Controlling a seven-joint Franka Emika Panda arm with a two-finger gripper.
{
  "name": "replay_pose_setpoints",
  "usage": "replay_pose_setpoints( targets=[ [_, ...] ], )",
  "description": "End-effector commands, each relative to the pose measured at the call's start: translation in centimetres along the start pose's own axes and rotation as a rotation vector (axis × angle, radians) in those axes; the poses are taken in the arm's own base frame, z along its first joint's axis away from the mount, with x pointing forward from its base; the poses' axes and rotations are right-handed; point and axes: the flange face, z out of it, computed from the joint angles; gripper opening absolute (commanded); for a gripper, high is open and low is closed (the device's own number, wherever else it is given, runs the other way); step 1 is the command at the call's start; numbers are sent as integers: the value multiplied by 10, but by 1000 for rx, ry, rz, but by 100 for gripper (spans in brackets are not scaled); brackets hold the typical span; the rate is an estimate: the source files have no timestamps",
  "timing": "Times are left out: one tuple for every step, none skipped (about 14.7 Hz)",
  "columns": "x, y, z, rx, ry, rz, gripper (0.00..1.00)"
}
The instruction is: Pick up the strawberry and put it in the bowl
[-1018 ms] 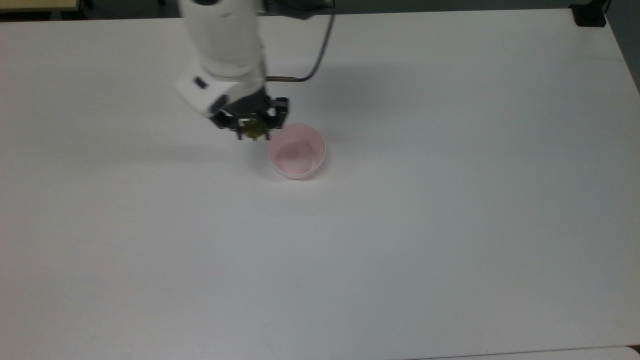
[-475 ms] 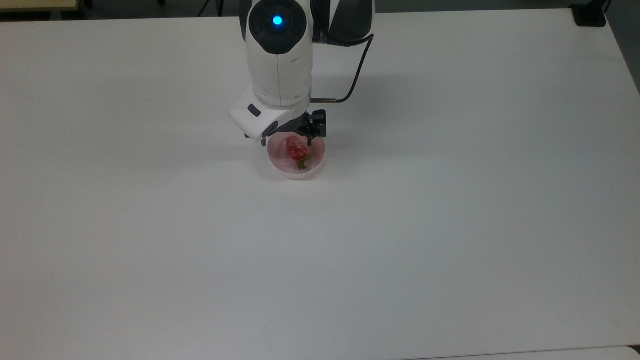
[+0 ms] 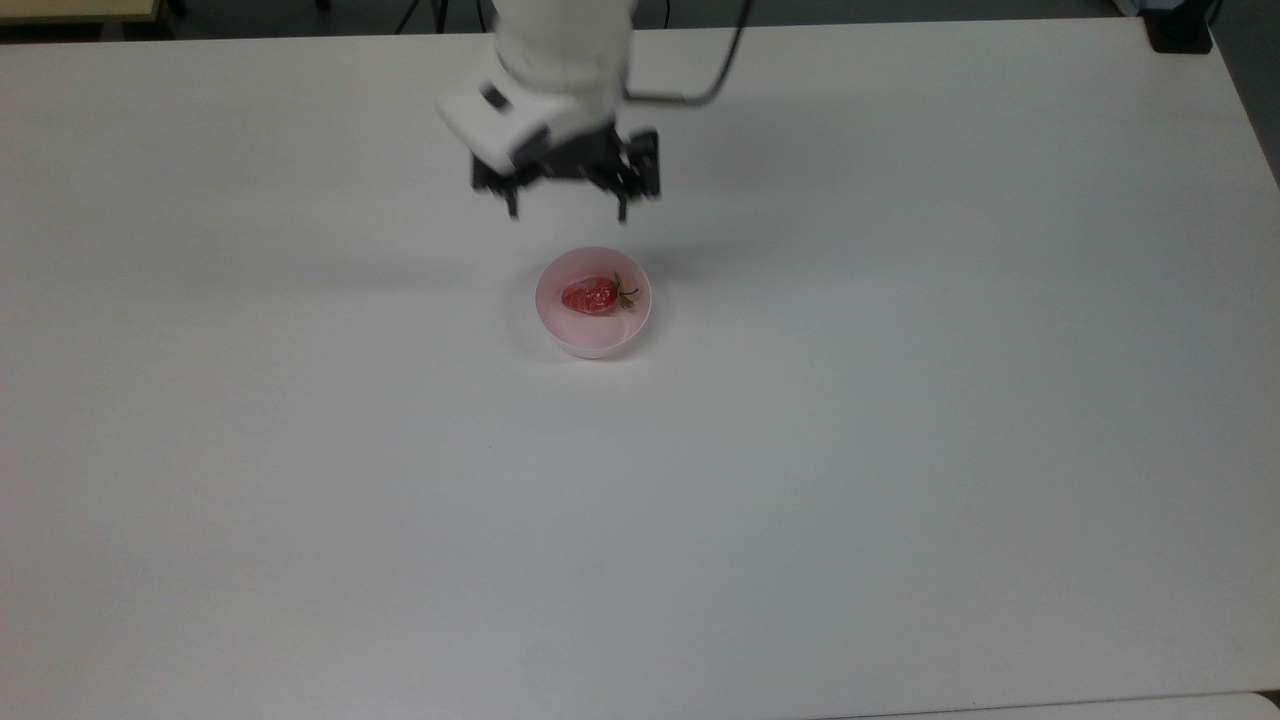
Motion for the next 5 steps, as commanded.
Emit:
replay_pose_setpoints(
  targets=[
    [-39,35,-48,6,-13,55,100],
    [-43,47,-55,5,-10,72,100],
    [-44,55,-59,7,-4,81,100],
    [-44,59,-64,9,7,84,100],
    [-44,58,-64,13,8,84,100]
  ],
)
